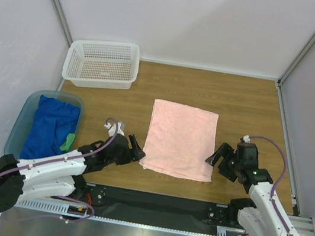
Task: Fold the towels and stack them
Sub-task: Fold the towel
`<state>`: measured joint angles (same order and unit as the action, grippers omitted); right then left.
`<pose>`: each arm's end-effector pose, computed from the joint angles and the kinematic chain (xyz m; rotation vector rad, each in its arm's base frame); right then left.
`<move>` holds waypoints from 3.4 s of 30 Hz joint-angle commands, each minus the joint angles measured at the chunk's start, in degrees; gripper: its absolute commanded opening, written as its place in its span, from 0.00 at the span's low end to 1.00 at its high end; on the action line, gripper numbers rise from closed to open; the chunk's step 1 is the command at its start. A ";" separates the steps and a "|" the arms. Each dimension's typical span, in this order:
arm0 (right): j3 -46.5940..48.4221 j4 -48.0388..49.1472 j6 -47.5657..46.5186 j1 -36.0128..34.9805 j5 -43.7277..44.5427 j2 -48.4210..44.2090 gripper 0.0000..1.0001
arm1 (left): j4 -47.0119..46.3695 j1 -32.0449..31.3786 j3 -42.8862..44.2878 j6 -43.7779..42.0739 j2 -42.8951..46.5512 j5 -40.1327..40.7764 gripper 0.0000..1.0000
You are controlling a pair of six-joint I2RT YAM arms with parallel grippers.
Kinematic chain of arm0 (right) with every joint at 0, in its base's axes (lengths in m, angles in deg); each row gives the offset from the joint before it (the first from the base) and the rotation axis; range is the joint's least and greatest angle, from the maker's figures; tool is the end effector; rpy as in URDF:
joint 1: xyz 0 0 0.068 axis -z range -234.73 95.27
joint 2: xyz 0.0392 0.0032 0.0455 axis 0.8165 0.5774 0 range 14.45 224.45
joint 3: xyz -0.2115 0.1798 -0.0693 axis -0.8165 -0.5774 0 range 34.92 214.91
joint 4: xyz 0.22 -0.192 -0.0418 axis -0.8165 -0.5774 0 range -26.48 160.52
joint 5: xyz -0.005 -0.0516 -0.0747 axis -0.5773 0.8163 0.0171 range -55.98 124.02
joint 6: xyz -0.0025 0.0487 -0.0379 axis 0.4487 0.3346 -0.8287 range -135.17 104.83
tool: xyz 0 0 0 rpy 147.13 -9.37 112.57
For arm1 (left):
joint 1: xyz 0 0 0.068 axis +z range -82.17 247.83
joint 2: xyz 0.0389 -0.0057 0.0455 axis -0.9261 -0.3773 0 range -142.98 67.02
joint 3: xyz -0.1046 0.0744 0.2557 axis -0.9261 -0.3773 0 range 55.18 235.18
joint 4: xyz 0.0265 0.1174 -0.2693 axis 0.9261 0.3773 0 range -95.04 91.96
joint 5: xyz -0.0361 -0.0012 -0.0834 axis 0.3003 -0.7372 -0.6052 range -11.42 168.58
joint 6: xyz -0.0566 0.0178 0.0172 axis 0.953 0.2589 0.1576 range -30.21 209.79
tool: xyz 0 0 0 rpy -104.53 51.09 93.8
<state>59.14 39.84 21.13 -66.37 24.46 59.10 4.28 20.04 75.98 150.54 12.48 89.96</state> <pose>0.1763 0.0441 0.1737 0.4673 2.4881 0.5564 0.1498 -0.1515 0.1521 -0.3764 2.3894 -0.7111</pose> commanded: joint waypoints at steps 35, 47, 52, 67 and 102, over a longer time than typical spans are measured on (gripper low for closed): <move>-5.33 0.00 9.15 0.13 0.60 -5.80 0.80 | -1.07 -8.46 -1.29 21.42 -12.78 7.61 0.65; -4.72 1.76 8.88 0.04 0.60 -2.37 0.79 | 2.64 -12.24 -0.93 15.43 -11.55 8.22 0.79; -4.81 1.76 8.79 0.12 0.77 -2.28 0.79 | 1.05 -12.77 -4.35 20.19 -10.85 9.72 0.76; -4.45 0.97 8.35 -0.05 0.51 -2.10 0.73 | -0.97 -12.94 -5.59 26.96 -13.75 12.79 0.43; -4.72 2.55 10.20 -4.53 0.69 -1.93 0.71 | -0.01 -23.13 -4.98 39.76 -9.17 18.75 0.88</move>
<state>54.01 40.52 30.92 -70.70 25.73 57.41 0.02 -0.17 72.72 181.82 6.23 107.42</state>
